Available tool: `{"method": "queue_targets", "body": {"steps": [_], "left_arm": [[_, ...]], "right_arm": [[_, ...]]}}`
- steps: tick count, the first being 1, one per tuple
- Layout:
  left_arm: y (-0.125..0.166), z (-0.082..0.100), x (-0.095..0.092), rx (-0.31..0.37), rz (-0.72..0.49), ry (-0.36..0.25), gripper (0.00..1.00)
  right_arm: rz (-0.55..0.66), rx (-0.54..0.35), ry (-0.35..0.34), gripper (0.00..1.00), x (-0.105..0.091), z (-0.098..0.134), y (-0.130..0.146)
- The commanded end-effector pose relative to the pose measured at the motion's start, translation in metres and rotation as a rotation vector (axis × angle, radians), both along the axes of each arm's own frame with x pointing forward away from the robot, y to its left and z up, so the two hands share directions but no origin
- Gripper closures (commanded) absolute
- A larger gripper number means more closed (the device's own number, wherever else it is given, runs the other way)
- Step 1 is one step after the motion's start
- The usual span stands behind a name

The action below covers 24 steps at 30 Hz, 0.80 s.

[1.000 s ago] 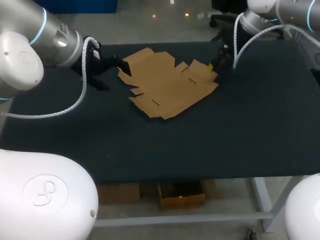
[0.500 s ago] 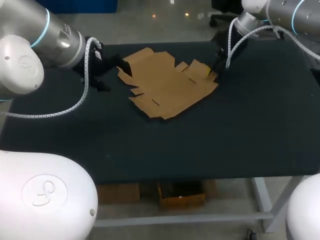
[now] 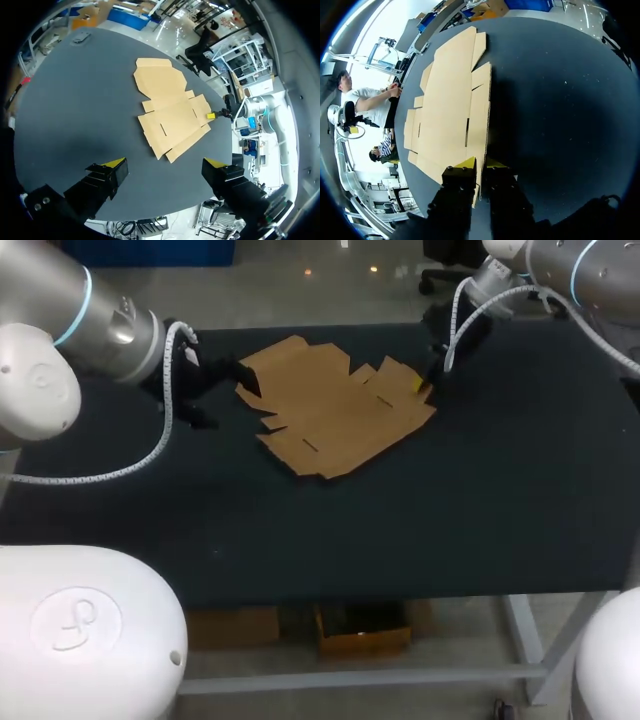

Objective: Assemble the packaging by folding the flat box into shape, placing the metal phone stand inside, and closing the box properly

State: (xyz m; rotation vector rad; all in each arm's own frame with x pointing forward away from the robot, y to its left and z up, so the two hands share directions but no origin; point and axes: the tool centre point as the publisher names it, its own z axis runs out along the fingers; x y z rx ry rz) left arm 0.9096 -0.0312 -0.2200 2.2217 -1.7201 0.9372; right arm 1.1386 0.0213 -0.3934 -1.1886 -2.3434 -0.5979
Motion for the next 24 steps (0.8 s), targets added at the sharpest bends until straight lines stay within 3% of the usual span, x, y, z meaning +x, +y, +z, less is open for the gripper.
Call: {"method": "queue_targets", "body": {"steps": [1, 12, 24], "left_arm": [[0.002, 0.002, -0.007, 0.001, 0.004, -0.005, 0.00], [0.001, -0.001, -0.009, -0.012, -0.018, -0.009, 0.00], [-0.001, -0.011, -0.010, -0.020, -0.053, 0.008, 0.00]], "right_arm": [[-0.009, 0.058, 0.036, 1.00, 0.001, -0.005, -0.003], [-0.184, 0.121, -0.035, 1.00, -0.041, 0.014, -0.014], [-0.320, 0.189, -0.048, 1.00, -0.086, 0.023, -0.018]]}}
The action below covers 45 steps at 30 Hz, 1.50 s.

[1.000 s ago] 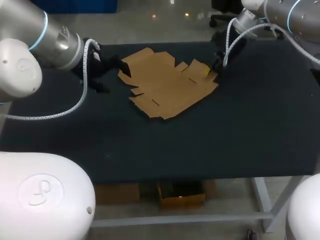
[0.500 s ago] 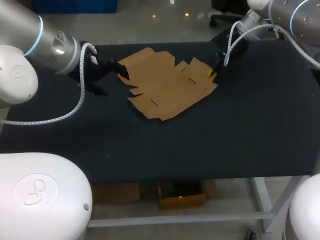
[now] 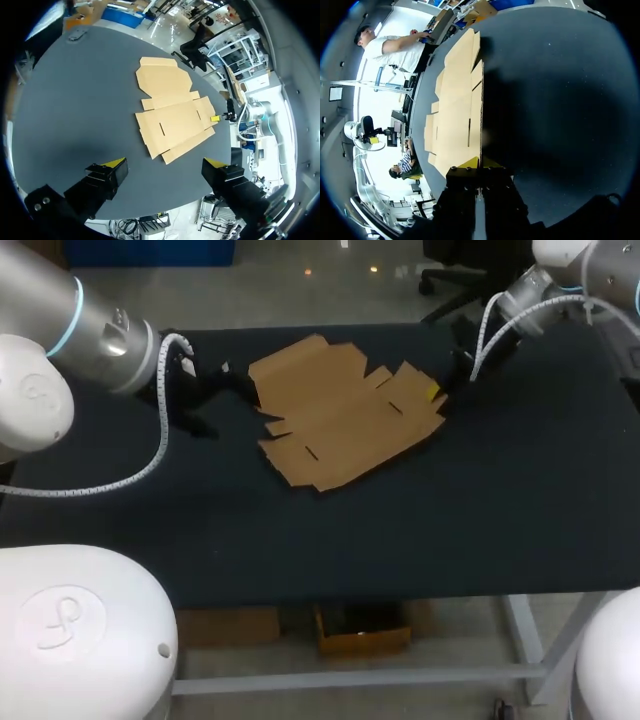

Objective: Assemble the packaging by folding the flat box into shape, placing the metal phone stand inside, and closing the box properly

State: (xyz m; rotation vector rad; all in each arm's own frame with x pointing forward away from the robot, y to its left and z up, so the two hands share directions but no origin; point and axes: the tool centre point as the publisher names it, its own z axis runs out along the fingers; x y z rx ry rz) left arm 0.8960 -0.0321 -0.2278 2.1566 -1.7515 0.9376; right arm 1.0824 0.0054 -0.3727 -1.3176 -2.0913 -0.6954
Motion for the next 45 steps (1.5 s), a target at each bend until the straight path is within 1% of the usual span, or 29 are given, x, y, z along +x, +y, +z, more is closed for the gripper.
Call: {"method": "queue_targets", "body": {"steps": [1, 5, 7, 8, 15, 17, 18, 19, 21, 22, 23, 24, 25, 28, 31, 34, 36, 38, 45], "left_arm": [[0.000, -0.004, 0.004, -0.002, -0.004, 0.010, 0.00], [0.000, -0.004, 0.004, -0.004, -0.008, 0.012, 0.00], [0.000, -0.005, 0.004, -0.005, -0.012, 0.012, 0.00], [0.000, -0.005, 0.005, -0.006, -0.013, 0.012, 0.00], [0.002, -0.007, 0.005, -0.012, -0.014, 0.017, 0.00], [0.003, -0.007, 0.005, -0.013, -0.012, 0.018, 0.00], [0.003, -0.007, 0.005, -0.013, -0.012, 0.019, 0.00], [0.004, -0.007, 0.006, -0.013, -0.011, 0.021, 0.00], [0.004, -0.007, 0.007, -0.014, -0.009, 0.026, 0.00], [0.005, -0.008, 0.008, -0.014, -0.008, 0.029, 0.00], [0.005, -0.008, 0.009, -0.014, -0.008, 0.032, 0.00], [0.005, -0.009, 0.010, -0.014, -0.009, 0.035, 0.00], [0.005, -0.009, 0.011, -0.014, -0.010, 0.038, 0.00], [0.005, -0.011, 0.013, -0.008, -0.018, 0.050, 0.00], [0.006, -0.012, 0.016, -0.005, -0.027, 0.071, 0.00], [0.007, -0.015, 0.021, -0.008, -0.034, 0.099, 0.00], [0.007, -0.017, 0.023, -0.005, -0.042, 0.128, 0.00], [0.004, -0.020, 0.025, 0.045, -0.082, 0.173, 0.00], [0.004, -0.020, 0.025, 0.045, -0.082, 0.173, 0.00]], "right_arm": [[-0.186, 0.051, -0.160, 1.00, -0.033, 0.003, -0.002], [-0.227, 0.049, -0.163, 1.00, -0.044, 0.006, -0.002], [-0.252, 0.025, -0.166, 1.00, -0.048, 0.006, -0.002], [-0.262, 0.046, -0.167, 1.00, -0.051, 0.006, -0.002], [-0.336, 0.064, -0.171, 1.00, -0.067, 0.006, -0.006], [-0.348, 0.063, -0.173, 0.97, -0.071, 0.005, -0.007], [-0.356, 0.059, -0.175, 0.94, -0.074, 0.005, -0.007], [-0.361, 0.060, -0.175, 0.86, -0.077, 0.006, -0.007], [-0.366, 0.063, -0.173, 0.59, -0.082, 0.005, -0.008], [-0.368, 0.063, -0.172, 0.51, -0.084, 0.005, -0.008], [-0.370, 0.062, -0.172, 0.26, -0.086, 0.005, -0.009], [-0.371, 0.062, -0.171, 0.07, -0.087, 0.005, -0.009], [-0.370, 0.064, -0.171, 0.00, -0.089, 0.006, -0.010], [-0.365, 0.069, -0.175, 0.00, -0.090, 0.011, -0.016], [-0.345, 0.065, -0.190, 0.00, -0.086, 0.018, -0.022], [-0.325, 0.038, -0.208, 0.00, -0.081, 0.026, -0.028], [-0.315, 0.024, -0.212, 0.00, -0.077, 0.030, -0.032], [-0.304, -0.009, -0.192, 0.00, -0.075, 0.032, -0.035], [-0.291, -0.011, -0.186, 0.00, -0.074, 0.032, -0.036]]}}
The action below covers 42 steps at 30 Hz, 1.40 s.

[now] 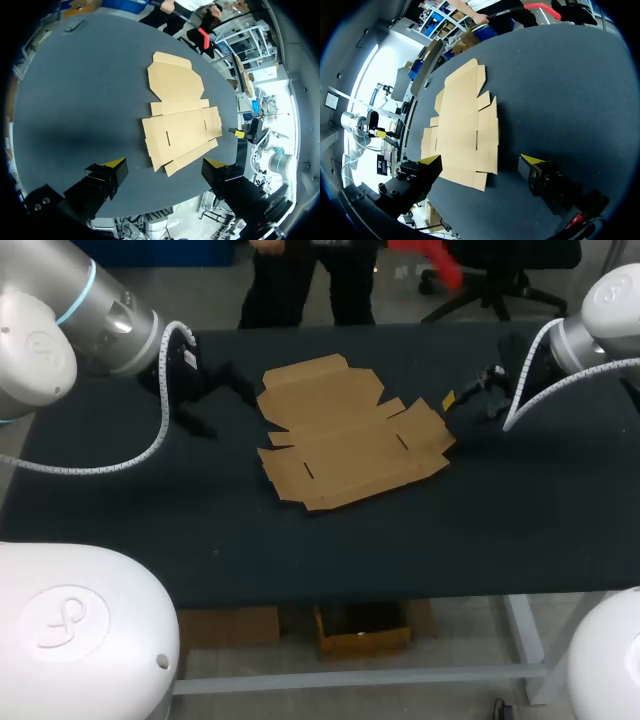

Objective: Assemble the packaging by folding the flat box into shape, placing the metal phone stand inside, and closing the box properly

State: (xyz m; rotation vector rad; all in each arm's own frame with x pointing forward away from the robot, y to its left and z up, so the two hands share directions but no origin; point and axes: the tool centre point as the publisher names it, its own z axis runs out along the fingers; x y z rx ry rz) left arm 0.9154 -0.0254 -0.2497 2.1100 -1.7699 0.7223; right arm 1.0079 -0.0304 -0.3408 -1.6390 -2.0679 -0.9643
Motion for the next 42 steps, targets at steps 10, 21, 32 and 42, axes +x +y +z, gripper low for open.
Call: {"method": "queue_targets", "body": {"steps": [10, 21, 32, 42], "left_arm": [[-0.002, 0.002, 0.006, 0.014, -0.013, 0.028, 0.00], [-0.016, -0.004, -0.001, 0.036, -0.014, 0.037, 0.00], [-0.028, -0.013, -0.009, 0.096, -0.025, 0.056, 0.00], [-0.027, -0.019, -0.012, 0.107, -0.022, 0.071, 0.00]], "right_arm": [[0.024, -0.040, 0.052, 0.00, 0.012, -0.002, 0.004], [0.067, -0.076, 0.188, 0.00, 0.029, -0.027, 0.005], [0.160, -0.088, 0.235, 0.00, 0.044, -0.043, 0.021], [0.207, -0.098, 0.229, 0.45, 0.052, -0.047, 0.042]]}}
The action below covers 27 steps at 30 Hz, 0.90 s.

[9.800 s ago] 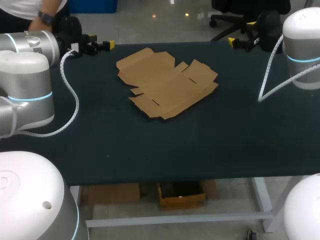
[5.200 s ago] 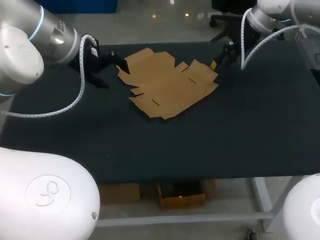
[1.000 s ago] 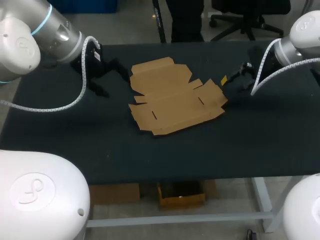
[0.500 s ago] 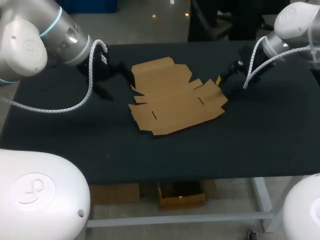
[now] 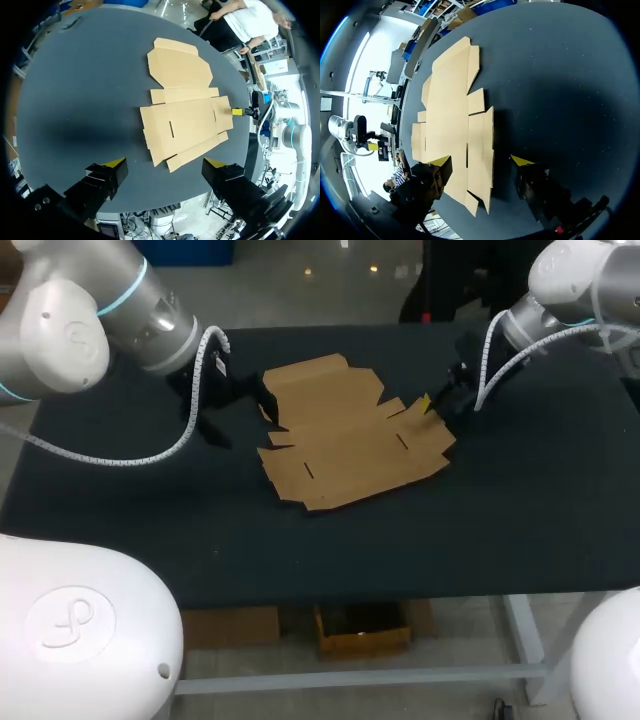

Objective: Assemble the packaging by folding the flat box into shape, placing the metal phone stand inside, and closing the box properly

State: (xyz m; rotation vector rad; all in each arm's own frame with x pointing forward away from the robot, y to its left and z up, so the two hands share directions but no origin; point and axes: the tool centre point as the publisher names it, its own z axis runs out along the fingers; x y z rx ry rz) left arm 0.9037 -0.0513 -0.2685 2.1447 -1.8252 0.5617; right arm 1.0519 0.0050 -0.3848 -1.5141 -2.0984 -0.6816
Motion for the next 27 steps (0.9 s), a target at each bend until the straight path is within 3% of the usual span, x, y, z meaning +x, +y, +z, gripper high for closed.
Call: {"method": "queue_targets", "body": {"steps": [1, 11, 13, 14, 21, 27], "left_arm": [[-0.001, 0.000, 0.000, 0.009, 0.002, 0.003, 0.00], [0.004, -0.003, -0.005, 0.019, 0.018, 0.009, 0.00], [0.005, -0.003, -0.006, 0.019, 0.021, 0.010, 0.00], [0.005, -0.004, -0.006, 0.018, 0.022, 0.011, 0.00], [0.008, -0.006, -0.007, 0.008, 0.024, 0.013, 0.00], [0.011, -0.010, -0.011, -0.002, 0.023, 0.019, 0.00]], "right_arm": [[0.055, -0.029, 0.058, 0.46, 0.009, -0.004, 0.008], [0.061, -0.016, 0.088, 0.60, 0.011, -0.022, 0.018], [0.050, -0.007, 0.094, 0.73, 0.010, -0.024, 0.017], [0.035, -0.008, 0.093, 1.00, 0.009, -0.025, 0.016], [-0.051, 0.037, 0.076, 1.00, -0.003, -0.025, 0.006], [-0.125, 0.073, 0.034, 1.00, -0.025, -0.024, 0.001]]}}
